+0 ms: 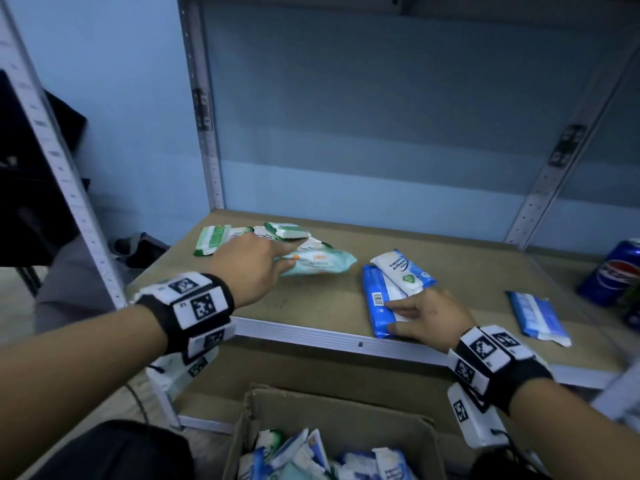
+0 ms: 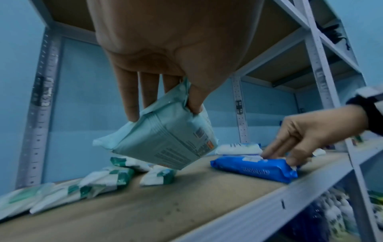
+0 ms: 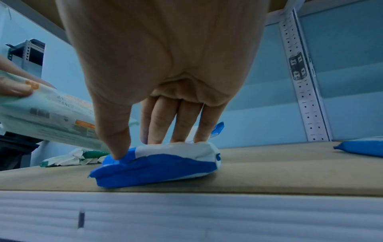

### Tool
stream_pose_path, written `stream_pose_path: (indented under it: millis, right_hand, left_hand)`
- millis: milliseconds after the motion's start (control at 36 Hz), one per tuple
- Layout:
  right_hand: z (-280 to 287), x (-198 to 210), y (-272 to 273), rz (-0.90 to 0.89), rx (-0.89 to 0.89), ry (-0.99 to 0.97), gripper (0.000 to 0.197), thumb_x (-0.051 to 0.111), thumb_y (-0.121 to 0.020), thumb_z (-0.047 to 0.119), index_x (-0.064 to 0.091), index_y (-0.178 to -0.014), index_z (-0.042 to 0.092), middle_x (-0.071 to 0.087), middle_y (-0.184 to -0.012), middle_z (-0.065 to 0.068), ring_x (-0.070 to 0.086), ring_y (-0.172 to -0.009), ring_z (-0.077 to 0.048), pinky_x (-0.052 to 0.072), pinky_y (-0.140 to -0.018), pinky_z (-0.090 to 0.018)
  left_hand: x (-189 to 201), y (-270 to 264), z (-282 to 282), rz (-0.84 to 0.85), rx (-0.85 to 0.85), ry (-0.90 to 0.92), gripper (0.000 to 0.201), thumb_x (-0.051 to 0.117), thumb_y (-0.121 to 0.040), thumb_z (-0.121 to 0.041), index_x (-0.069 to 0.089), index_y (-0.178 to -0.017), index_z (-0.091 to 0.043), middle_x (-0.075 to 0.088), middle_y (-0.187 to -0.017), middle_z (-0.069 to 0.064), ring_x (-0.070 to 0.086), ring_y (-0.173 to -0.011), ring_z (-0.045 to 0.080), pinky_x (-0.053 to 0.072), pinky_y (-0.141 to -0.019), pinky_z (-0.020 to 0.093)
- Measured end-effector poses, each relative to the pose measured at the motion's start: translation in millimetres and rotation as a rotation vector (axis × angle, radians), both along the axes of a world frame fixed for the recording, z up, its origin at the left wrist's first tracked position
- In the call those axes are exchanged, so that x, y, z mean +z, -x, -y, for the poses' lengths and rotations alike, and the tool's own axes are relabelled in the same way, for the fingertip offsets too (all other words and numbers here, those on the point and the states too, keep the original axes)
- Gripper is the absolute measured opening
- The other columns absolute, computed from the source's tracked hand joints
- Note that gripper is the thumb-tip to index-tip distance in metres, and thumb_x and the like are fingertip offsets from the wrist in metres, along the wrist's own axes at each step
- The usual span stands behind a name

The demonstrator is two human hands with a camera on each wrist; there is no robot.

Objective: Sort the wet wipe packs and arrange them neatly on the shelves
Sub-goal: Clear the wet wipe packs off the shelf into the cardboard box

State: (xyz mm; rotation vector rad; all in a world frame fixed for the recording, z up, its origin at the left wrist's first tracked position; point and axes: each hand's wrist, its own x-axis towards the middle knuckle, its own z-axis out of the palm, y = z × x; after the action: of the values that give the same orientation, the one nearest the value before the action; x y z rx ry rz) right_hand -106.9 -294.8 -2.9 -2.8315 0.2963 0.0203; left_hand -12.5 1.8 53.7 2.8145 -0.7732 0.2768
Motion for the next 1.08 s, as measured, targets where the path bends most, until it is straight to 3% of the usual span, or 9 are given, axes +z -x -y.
stream_pose_path:
  millis: [139,250,333,417,556,750,833,972,1083]
  right_hand:
    - [-2,2,3,0.035,0.018,-0.005,0.036,0.071,-0.079,0.035,0.072,-0.115,0.036,0.072,-0.107,0.018,0.064,-0.105,-0.004,0.047,-0.090,-0.018]
    - [0,10,-1,0.166,-0.014,0.115,0.036,0.061,-0.087,0.031,0.066,-0.122,0.034,0.068,-0.116,0.001,0.061,-0.107,-0.022,0.051,-0.091,-0.035]
    - [6,11,-10,0.087,-0.014,0.239,0.048,0.055,-0.094,0.037,0.049,-0.142,0.035,0.037,-0.154,-0.005,0.036,-0.135,-0.030,0.034,-0.111,-0.039]
    - [15,6,-17,-0.081,-0.043,0.196,0.052,0.048,-0.098,0.047,0.037,-0.148,0.041,0.010,-0.164,-0.004,0.022,-0.145,-0.034,0.023,-0.116,-0.040]
    - [27,1,-15,-0.011,-0.102,0.123,0.041,0.043,-0.102,0.035,0.049,-0.142,0.034,0.039,-0.151,-0.008,0.052,-0.123,-0.031,0.042,-0.100,-0.032]
    - [35,-5,-5,-0.121,-0.223,0.184,0.043,0.026,-0.105,0.041,0.060,-0.123,0.021,0.062,-0.124,-0.016,0.060,-0.105,-0.030,0.041,-0.078,-0.029]
    - [36,-7,-5,-0.152,-0.261,0.233,0.051,0.021,-0.104,0.047,0.060,-0.124,0.021,0.062,-0.125,-0.014,0.056,-0.112,-0.029,0.039,-0.085,-0.031]
    - [16,-5,-11,0.052,-0.291,0.261,0.059,0.029,-0.098,0.060,0.052,-0.135,0.020,0.061,-0.129,-0.014,0.054,-0.118,-0.033,0.039,-0.102,-0.039]
    - [-16,-10,-17,-0.090,-0.322,0.130,0.095,0.029,-0.079,0.087,0.028,-0.152,0.025,0.035,-0.153,-0.009,0.030,-0.140,-0.037,0.031,-0.110,-0.050]
  left_hand:
    - [-33,18,16,-0.037,-0.041,-0.206,0.042,0.042,-0.097,-0.056,0.051,-0.136,-0.042,0.065,-0.121,0.004,0.059,-0.109,0.027,0.048,-0.079,0.031]
    - [-55,24,24,-0.094,-0.097,-0.343,0.060,0.046,-0.090,-0.067,0.047,-0.142,-0.037,0.050,-0.144,-0.009,0.052,-0.123,0.024,0.047,-0.095,0.035]
    - [-57,22,29,-0.117,-0.058,-0.280,0.064,0.048,-0.085,-0.073,0.053,-0.138,-0.037,0.040,-0.152,-0.012,0.049,-0.128,0.022,0.043,-0.099,0.033]
    - [-58,10,29,-0.195,0.028,-0.158,0.071,0.048,-0.079,-0.079,0.055,-0.135,-0.035,0.047,-0.147,-0.006,0.052,-0.124,0.023,0.046,-0.098,0.035]
    - [-61,-6,24,-0.330,0.053,-0.123,0.089,0.054,-0.075,-0.081,0.043,-0.145,-0.027,0.051,-0.143,0.002,0.049,-0.127,0.023,0.043,-0.100,0.034]
    - [-68,-15,28,-0.359,0.093,-0.068,0.079,0.067,-0.069,-0.074,0.050,-0.131,-0.029,0.061,-0.127,0.000,0.055,-0.112,0.022,0.042,-0.082,0.031]
    - [-68,-16,30,-0.371,0.103,-0.068,0.082,0.070,-0.066,-0.073,0.048,-0.131,-0.029,0.062,-0.125,0.001,0.056,-0.111,0.023,0.042,-0.081,0.030]
    - [-70,-15,33,-0.349,0.144,-0.077,0.085,0.070,-0.061,-0.078,0.047,-0.128,-0.030,0.064,-0.116,0.001,0.057,-0.106,0.024,0.044,-0.081,0.031]
    - [-76,-9,36,-0.313,0.191,-0.081,0.087,0.068,-0.056,-0.082,0.043,-0.123,-0.033,0.058,-0.118,0.004,0.050,-0.110,0.028,0.047,-0.091,0.040]
